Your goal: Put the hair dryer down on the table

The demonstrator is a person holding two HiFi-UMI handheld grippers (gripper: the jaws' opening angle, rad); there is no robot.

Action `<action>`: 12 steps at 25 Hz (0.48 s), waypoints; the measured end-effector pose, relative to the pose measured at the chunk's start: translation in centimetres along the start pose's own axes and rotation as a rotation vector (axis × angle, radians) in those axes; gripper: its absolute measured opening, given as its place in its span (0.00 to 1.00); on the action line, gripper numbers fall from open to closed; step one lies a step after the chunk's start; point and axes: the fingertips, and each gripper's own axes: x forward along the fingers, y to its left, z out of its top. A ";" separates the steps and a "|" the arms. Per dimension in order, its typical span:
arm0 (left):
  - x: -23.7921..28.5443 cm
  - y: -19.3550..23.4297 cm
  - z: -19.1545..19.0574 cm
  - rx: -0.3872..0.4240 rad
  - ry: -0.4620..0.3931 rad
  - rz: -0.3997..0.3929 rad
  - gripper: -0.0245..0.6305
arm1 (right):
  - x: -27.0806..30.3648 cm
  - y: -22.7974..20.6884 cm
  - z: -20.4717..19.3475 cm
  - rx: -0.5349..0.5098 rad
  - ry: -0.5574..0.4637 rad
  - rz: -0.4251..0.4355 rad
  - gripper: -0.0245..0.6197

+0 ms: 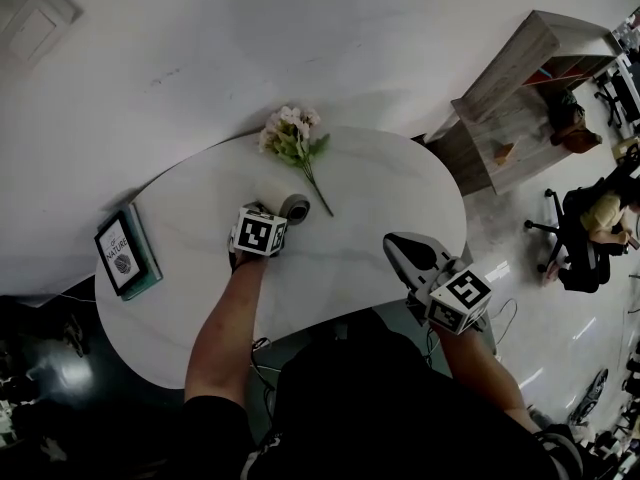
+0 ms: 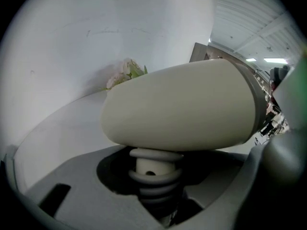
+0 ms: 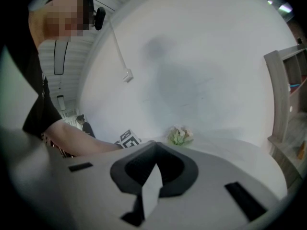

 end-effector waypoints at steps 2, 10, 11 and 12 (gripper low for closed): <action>0.1 -0.2 -0.1 0.005 -0.008 -0.019 0.37 | -0.1 0.1 0.0 0.000 -0.002 0.002 0.05; 0.2 -0.4 -0.4 0.035 -0.017 -0.026 0.38 | -0.4 -0.1 -0.4 0.013 -0.002 -0.003 0.05; 0.2 -0.5 -0.4 0.047 -0.014 -0.025 0.38 | -0.4 -0.2 -0.4 0.013 -0.003 -0.003 0.05; 0.2 -0.6 -0.5 0.066 -0.010 -0.023 0.38 | -0.4 -0.2 -0.4 0.013 -0.003 -0.003 0.05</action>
